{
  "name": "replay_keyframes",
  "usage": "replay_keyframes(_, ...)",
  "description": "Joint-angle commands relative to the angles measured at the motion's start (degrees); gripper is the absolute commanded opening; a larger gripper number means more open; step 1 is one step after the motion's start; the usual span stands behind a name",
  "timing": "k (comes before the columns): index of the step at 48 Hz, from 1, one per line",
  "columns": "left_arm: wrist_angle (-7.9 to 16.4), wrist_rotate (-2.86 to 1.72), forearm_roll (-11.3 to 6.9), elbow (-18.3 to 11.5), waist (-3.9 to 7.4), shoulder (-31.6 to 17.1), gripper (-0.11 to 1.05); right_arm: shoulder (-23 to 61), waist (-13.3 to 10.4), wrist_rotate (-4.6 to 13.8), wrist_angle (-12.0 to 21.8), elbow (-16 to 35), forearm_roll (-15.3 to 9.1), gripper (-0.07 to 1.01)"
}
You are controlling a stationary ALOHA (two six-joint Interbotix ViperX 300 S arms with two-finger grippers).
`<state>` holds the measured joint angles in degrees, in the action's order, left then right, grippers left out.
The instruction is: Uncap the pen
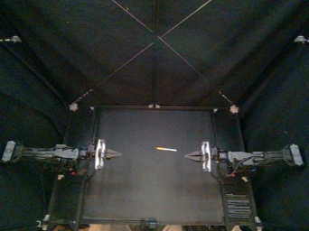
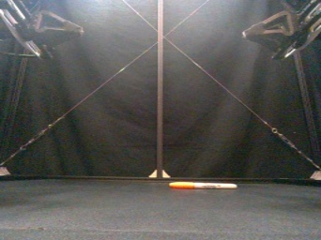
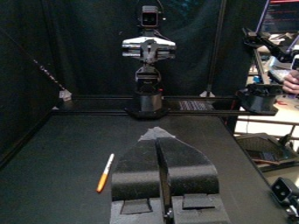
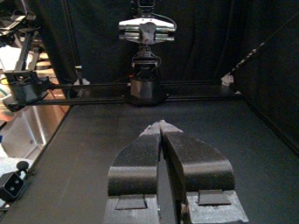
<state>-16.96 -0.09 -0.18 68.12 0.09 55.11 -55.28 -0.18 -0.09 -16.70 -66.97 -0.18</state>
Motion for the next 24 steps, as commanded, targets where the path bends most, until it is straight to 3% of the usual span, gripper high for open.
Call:
replay_keyframes(1,-0.62,0.44,0.09,-1.05,0.26,-1.32,-0.09,1.93,-2.11,0.62,-0.18,0.53,0.53,-0.05)
replay_keyframes(7,-1.32,0.53,0.26,-1.85,0.44,-4.75,-0.02,7.12,-7.91,1.05,0.44,0.79,2.29,0.00)
replay_keyframes(11,-1.93,0.53,0.26,-2.29,0.88,-7.82,0.03,12.57,-13.18,1.14,1.41,1.14,3.52,0.03)
replay_keyframes(16,-2.64,0.53,0.44,-2.90,2.11,-12.13,0.07,18.90,-17.23,1.05,3.34,2.02,3.60,0.06)
replay_keyframes(24,-3.34,0.53,0.97,-3.34,4.66,-17.05,0.14,28.83,-18.02,0.88,5.89,4.48,1.58,0.20)
